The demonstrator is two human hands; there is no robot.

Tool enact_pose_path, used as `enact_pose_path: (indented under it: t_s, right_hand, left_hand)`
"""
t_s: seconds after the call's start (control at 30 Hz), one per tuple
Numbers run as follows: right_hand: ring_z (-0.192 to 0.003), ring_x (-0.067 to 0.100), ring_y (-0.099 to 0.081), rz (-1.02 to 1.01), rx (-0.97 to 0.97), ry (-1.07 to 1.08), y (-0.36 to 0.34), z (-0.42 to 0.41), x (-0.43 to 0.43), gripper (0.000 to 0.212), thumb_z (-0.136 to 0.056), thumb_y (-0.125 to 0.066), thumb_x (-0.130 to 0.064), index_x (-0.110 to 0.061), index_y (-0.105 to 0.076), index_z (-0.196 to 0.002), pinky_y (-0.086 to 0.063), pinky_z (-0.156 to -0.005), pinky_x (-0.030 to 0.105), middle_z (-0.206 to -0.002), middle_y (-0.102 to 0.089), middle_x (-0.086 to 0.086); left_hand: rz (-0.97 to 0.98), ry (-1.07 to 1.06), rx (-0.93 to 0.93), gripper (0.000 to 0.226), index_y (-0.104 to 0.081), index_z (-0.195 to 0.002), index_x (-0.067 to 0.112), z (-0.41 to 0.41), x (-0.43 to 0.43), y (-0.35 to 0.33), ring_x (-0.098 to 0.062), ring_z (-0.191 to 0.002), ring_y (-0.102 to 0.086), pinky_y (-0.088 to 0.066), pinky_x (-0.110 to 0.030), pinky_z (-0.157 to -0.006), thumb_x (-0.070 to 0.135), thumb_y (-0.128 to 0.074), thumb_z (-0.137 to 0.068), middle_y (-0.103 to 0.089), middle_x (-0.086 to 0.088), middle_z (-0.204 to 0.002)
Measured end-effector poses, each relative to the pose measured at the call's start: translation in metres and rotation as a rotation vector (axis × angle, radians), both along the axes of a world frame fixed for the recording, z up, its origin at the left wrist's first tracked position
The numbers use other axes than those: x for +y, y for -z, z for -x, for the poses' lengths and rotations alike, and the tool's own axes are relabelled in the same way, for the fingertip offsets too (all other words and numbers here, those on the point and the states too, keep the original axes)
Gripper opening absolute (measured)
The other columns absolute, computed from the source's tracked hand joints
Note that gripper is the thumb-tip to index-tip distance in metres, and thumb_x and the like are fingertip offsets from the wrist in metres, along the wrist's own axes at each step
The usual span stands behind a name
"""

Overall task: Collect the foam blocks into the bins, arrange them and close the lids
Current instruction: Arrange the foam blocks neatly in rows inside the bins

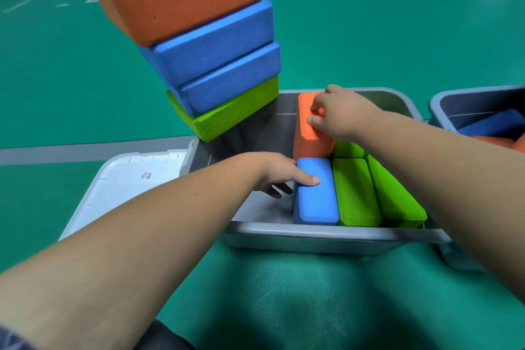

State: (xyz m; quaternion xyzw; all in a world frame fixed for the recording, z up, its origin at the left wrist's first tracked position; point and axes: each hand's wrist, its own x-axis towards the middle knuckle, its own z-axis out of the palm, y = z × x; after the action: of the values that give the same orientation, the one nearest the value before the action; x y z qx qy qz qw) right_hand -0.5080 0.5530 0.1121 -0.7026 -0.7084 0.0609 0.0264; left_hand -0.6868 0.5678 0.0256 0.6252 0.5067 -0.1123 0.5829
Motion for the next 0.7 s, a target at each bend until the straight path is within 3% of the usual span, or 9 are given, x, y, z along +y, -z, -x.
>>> enact_pose_path:
  t_s: [0.23,0.53,0.7]
  right_hand:
    - [-0.130,0.040,-0.047,0.162,-0.191,0.004,0.038,0.015,0.005,0.048,-0.102,-0.049,-0.052,-0.027,-0.055,-0.142,-0.045,-0.105,0.050,-0.144,-0.047,0.008]
    - [-0.125,0.042,-0.050,0.142,-0.212,-0.008,0.050,0.017,0.015,0.046,-0.105,-0.048,-0.047,-0.020,-0.054,-0.142,-0.045,-0.105,0.050,-0.141,-0.049,0.013]
    - [-0.128,0.038,-0.053,0.201,-0.223,-0.049,0.044,0.008,0.012,0.049,-0.104,-0.049,-0.044,-0.019,-0.052,-0.145,-0.045,-0.106,0.044,-0.144,-0.050,0.012]
  left_hand:
    - [0.041,0.040,0.015,0.067,-0.055,-0.140,0.048,0.001,0.006,0.004,-0.018,-0.122,-0.060,-0.051,-0.040,-0.105,0.064,-0.080,-0.080,-0.051,0.017,-0.147]
    - [-0.061,0.096,0.061,0.079,-0.052,-0.146,0.042,0.003,0.007,0.000,-0.015,-0.114,-0.064,-0.055,-0.038,-0.097,0.075,-0.073,-0.078,-0.053,0.012,-0.148]
    - [-0.248,0.110,0.110,0.066,-0.067,-0.131,0.034,-0.001,0.004,-0.009,-0.017,-0.115,-0.063,-0.057,-0.043,-0.098,0.068,-0.080,-0.077,-0.065,0.007,-0.130]
